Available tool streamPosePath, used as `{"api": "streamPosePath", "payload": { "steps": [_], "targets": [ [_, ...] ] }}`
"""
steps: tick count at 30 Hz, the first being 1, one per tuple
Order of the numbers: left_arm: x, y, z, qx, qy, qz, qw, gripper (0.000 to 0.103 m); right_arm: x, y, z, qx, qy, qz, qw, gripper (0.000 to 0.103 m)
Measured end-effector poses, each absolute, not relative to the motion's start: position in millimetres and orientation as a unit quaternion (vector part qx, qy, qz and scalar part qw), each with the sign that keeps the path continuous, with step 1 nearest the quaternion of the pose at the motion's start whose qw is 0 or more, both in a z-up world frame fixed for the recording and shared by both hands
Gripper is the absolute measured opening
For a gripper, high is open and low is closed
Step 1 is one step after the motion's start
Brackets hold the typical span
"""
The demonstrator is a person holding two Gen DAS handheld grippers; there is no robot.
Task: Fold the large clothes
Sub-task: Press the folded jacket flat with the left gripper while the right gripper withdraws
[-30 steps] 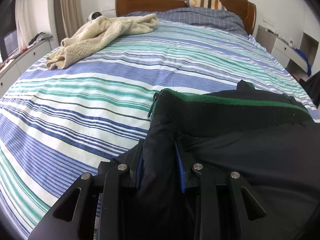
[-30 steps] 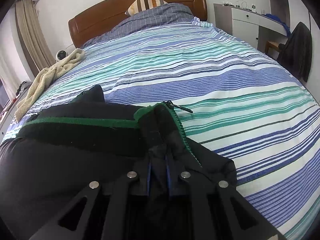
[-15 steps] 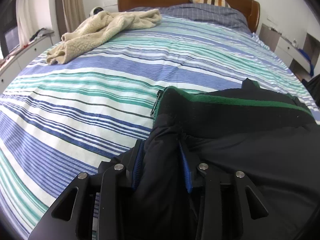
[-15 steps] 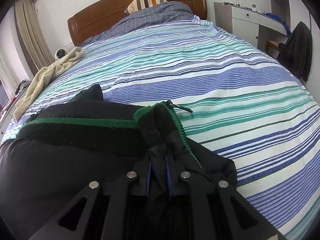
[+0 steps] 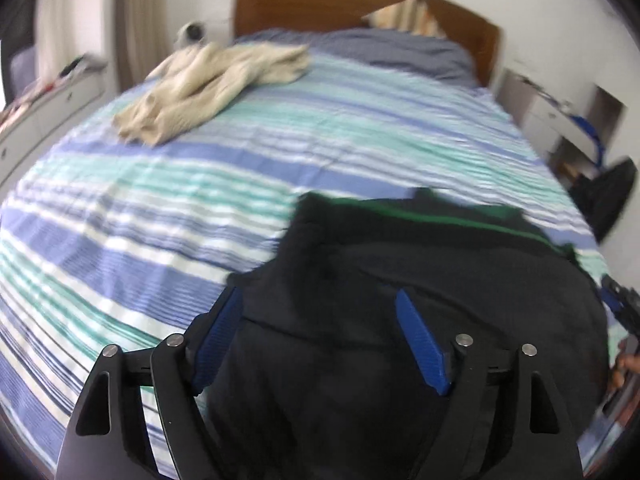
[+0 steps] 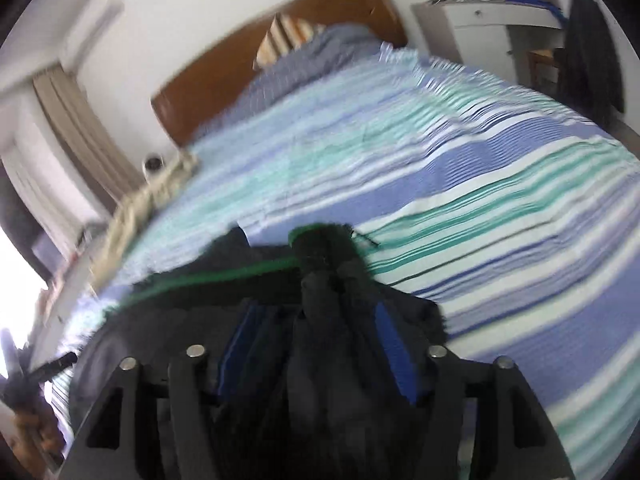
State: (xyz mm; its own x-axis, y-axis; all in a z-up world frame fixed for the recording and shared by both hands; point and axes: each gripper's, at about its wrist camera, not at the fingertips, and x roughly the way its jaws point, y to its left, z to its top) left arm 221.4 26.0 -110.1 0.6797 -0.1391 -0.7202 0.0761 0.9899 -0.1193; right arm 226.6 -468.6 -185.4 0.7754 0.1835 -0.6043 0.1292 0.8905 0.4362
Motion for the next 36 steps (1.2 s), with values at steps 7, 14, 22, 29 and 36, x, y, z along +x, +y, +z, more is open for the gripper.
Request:
{"api": "streamPosePath", "payload": {
  "steps": [7, 14, 22, 29, 36],
  "targets": [
    [239.0, -65.8, -87.3, -0.023, 0.408, -0.173, 0.896, 0.089, 140.1, -445.6, -163.7, 0.221, 0.314, 0.094, 0.919, 0.063],
    [306.9, -112.4, -158.0, -0.036, 0.502, -0.174, 0.847, 0.094, 58.3, -406.9, -167.7, 0.219, 0.311, 0.149, 0.913, 0.063],
    [279.6, -118.6, -161.8, 0.006, 0.484, -0.178, 0.857, 0.096, 28.1, -404.4, -193.5, 0.237, 0.339, 0.140, 0.900, 0.063],
    [213.2, -109.9, -150.8, 0.044, 0.452, -0.207, 0.867, 0.096, 20.3, -398.6, -194.1, 0.247, 0.337, 0.140, 0.898, 0.063],
    [212.4, -115.8, -173.9, 0.063, 0.438, -0.201, 0.874, 0.097, 30.0, -385.6, -197.4, 0.239, 0.350, 0.153, 0.893, 0.063]
  ]
}}
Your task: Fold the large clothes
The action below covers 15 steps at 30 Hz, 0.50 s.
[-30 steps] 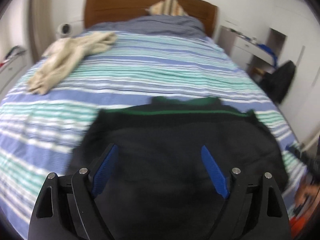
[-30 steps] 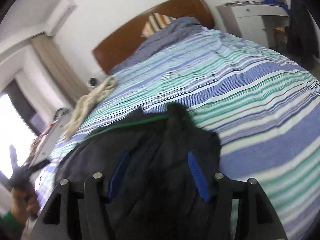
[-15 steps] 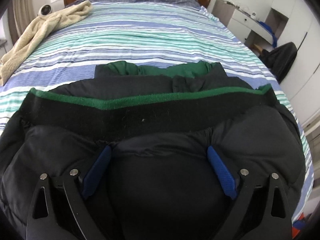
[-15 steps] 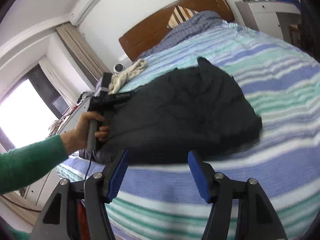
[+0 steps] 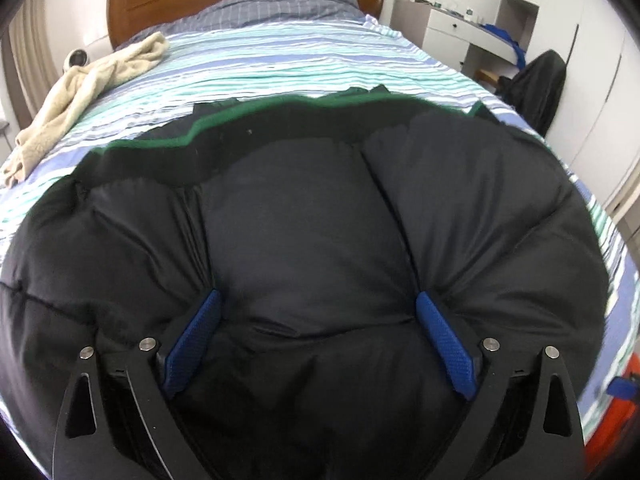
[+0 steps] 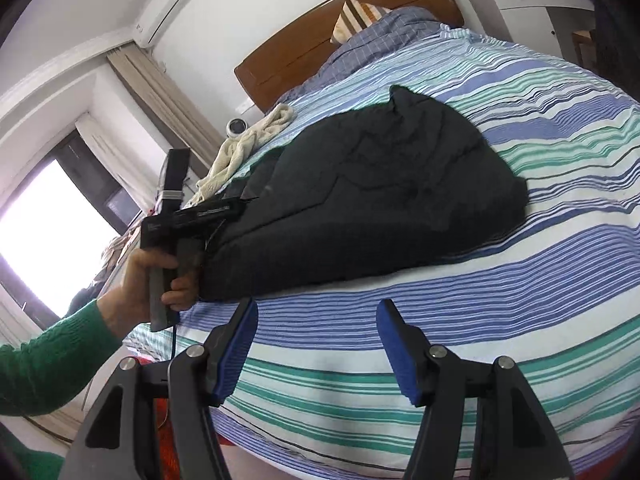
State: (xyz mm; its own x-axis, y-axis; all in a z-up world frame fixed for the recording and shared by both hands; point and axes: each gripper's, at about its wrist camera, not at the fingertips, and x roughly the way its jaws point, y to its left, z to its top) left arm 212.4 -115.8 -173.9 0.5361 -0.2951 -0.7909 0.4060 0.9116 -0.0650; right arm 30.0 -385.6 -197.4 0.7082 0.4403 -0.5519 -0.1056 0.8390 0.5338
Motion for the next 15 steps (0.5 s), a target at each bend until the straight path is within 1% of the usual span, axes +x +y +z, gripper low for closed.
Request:
{"api": "streamPosePath", "payload": {
  "steps": [3, 5, 9, 12, 15],
  "targets": [
    [213.3, -116.5, -171.8, 0.067, 0.440, -0.198, 0.873, 0.098, 30.0, -382.0, -196.6, 0.237, 0.350, 0.156, 0.893, 0.063],
    [204.0, -114.2, -165.2, 0.065, 0.445, -0.196, 0.871, 0.096, 30.4, -379.9, -196.2, 0.234, 0.351, 0.156, 0.893, 0.063],
    [163.4, -104.0, -152.5, 0.063, 0.423, -0.208, 0.880, 0.095, 31.1, -385.5, -196.8, 0.236, 0.346, 0.153, 0.895, 0.063],
    [156.2, -105.1, -163.6, 0.072, 0.415, -0.199, 0.885, 0.096, 34.1, -389.9, -204.7, 0.250, 0.352, 0.152, 0.889, 0.063],
    [154.9, -117.3, -175.4, 0.105, 0.397, -0.179, 0.894, 0.096, 43.2, -391.7, -214.1, 0.262, 0.365, 0.146, 0.881, 0.063]
  ]
}}
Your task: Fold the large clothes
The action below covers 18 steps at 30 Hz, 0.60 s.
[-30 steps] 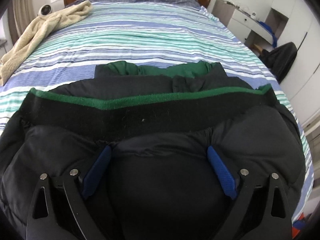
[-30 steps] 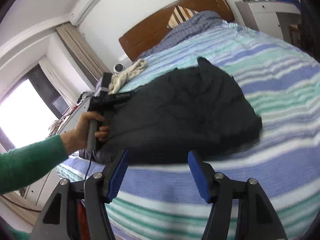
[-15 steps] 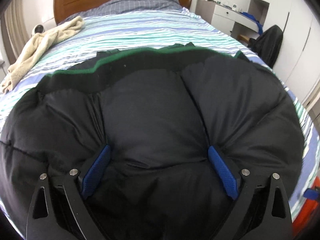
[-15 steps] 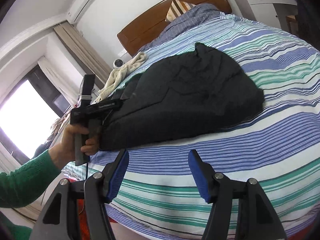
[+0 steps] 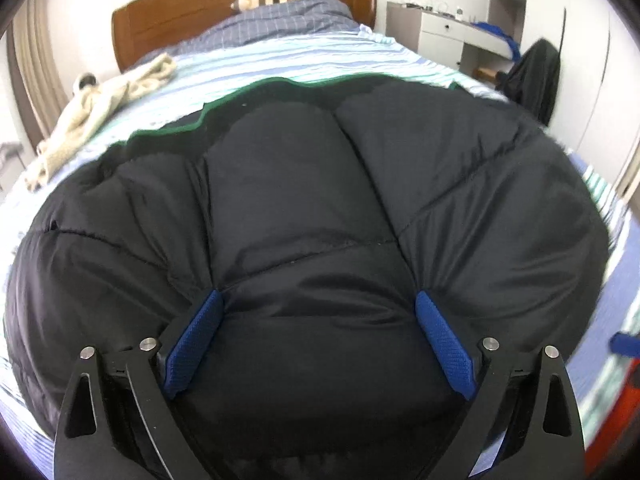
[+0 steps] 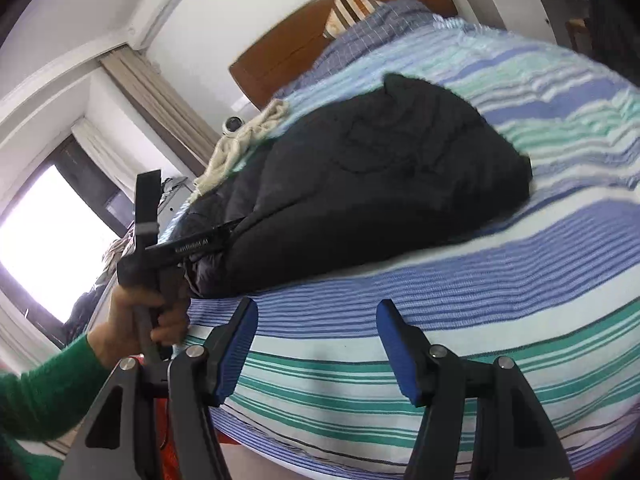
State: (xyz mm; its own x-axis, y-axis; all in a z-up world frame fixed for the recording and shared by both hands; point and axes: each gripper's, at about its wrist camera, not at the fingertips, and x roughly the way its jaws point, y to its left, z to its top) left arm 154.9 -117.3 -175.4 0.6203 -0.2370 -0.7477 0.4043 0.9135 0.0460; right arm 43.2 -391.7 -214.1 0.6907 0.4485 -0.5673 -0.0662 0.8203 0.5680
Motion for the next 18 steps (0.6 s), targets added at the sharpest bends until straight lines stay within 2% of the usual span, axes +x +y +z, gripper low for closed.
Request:
{"api": "streamPosePath", "payload": {
  "steps": [9, 14, 15, 18],
  "targets": [
    [117.1, -105.0, -147.5, 0.112, 0.404, -0.209, 0.883, 0.096, 51.1, -434.1, -206.4, 0.290, 0.342, 0.083, 0.890, 0.063],
    [124.8, -103.2, -113.0, 0.052, 0.383, -0.223, 0.895, 0.096, 83.1, -486.7, -203.6, 0.351, 0.325, 0.035, 0.878, 0.065],
    [129.0, -104.4, -108.7, 0.041, 0.378, -0.225, 0.897, 0.096, 91.6, -494.9, -209.3, 0.371, 0.342, 0.026, 0.863, 0.068],
    [137.6, -119.9, -100.8, 0.032, 0.362, -0.246, 0.899, 0.096, 103.6, -507.1, -224.3, 0.439, 0.375, 0.006, 0.816, 0.068]
  ]
}}
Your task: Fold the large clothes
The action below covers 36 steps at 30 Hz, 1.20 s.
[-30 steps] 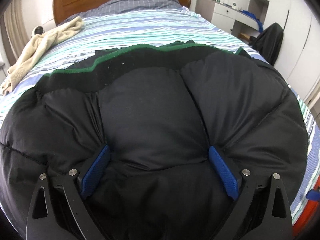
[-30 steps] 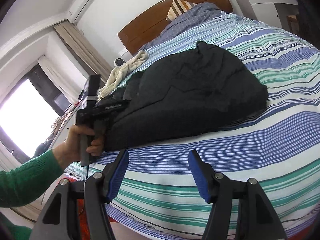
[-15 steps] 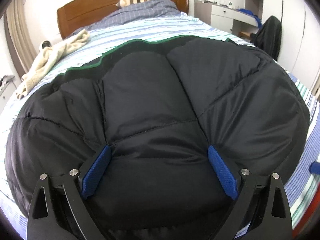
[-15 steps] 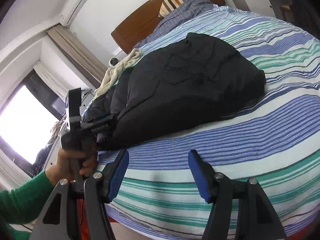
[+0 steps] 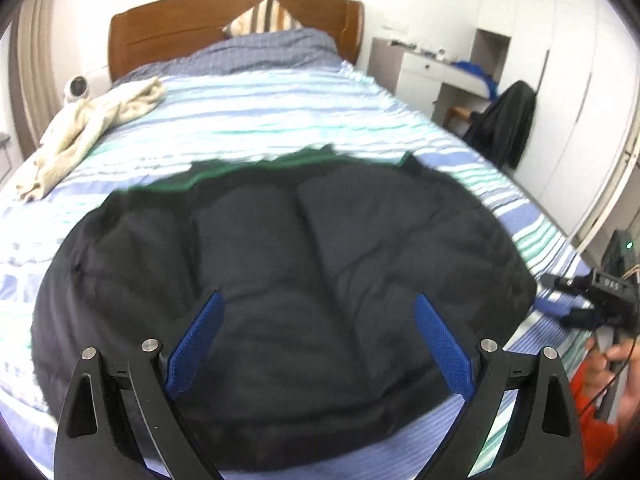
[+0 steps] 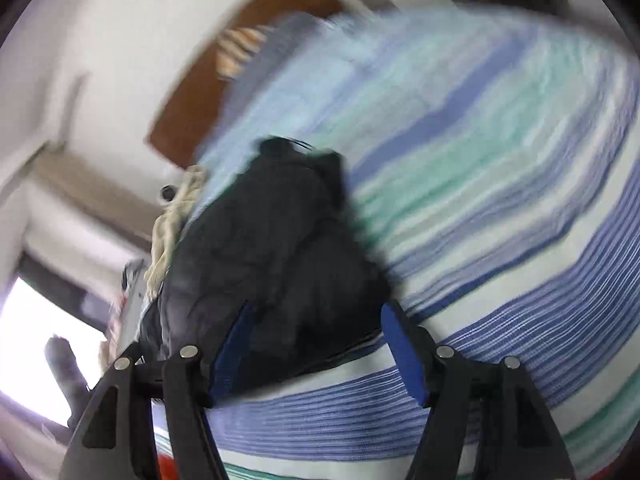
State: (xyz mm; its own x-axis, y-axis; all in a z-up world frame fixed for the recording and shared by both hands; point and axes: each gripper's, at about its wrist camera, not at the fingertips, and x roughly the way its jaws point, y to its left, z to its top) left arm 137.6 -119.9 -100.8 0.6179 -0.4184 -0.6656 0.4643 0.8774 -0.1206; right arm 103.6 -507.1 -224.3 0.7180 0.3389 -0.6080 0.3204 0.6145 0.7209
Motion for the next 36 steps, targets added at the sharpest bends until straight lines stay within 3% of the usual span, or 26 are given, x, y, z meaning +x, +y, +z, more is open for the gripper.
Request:
{"api": "streamPosePath", "payload": {
  "steps": [8, 16, 17, 18, 21, 24, 30, 36],
  "targets": [
    [139.1, -155.7, -166.1, 0.077, 0.411, -0.288, 0.861, 0.099, 89.3, -487.3, -242.6, 0.501, 0.372, 0.039, 0.781, 0.068],
    [145.1, -154.4, -169.0, 0.073, 0.427, -0.295, 0.852, 0.100, 135.8, -493.7, -270.0, 0.552, 0.333, 0.000, 0.765, 0.068],
    [145.5, -154.4, -169.7, 0.076, 0.427, -0.295, 0.852, 0.100, 137.5, -493.0, -270.4, 0.558, 0.316, 0.003, 0.768, 0.062],
    [146.1, -154.2, -170.0, 0.077, 0.428, -0.294, 0.851, 0.100, 137.4, -491.1, -267.8, 0.556, 0.308, 0.008, 0.772, 0.040],
    [147.1, -152.2, -164.7, 0.074, 0.447, -0.290, 0.843, 0.100, 129.3, -479.0, -243.5, 0.525, 0.281, 0.014, 0.803, 0.025],
    [160.2, -136.1, -129.6, 0.038, 0.479, -0.277, 0.832, 0.094, 121.3, -457.7, -201.0, 0.443, 0.264, 0.024, 0.856, 0.025],
    [194.4, -129.8, -15.9, 0.026, 0.444, -0.325, 0.834, 0.098, 119.5, -381.2, -126.0, 0.253, 0.225, 0.067, 0.939, 0.025],
    [210.2, -181.2, 51.5, 0.094, 0.492, -0.408, 0.764, 0.098, 115.4, -305.2, -75.7, 0.109, 0.192, 0.122, 0.968, 0.025]
  ]
}}
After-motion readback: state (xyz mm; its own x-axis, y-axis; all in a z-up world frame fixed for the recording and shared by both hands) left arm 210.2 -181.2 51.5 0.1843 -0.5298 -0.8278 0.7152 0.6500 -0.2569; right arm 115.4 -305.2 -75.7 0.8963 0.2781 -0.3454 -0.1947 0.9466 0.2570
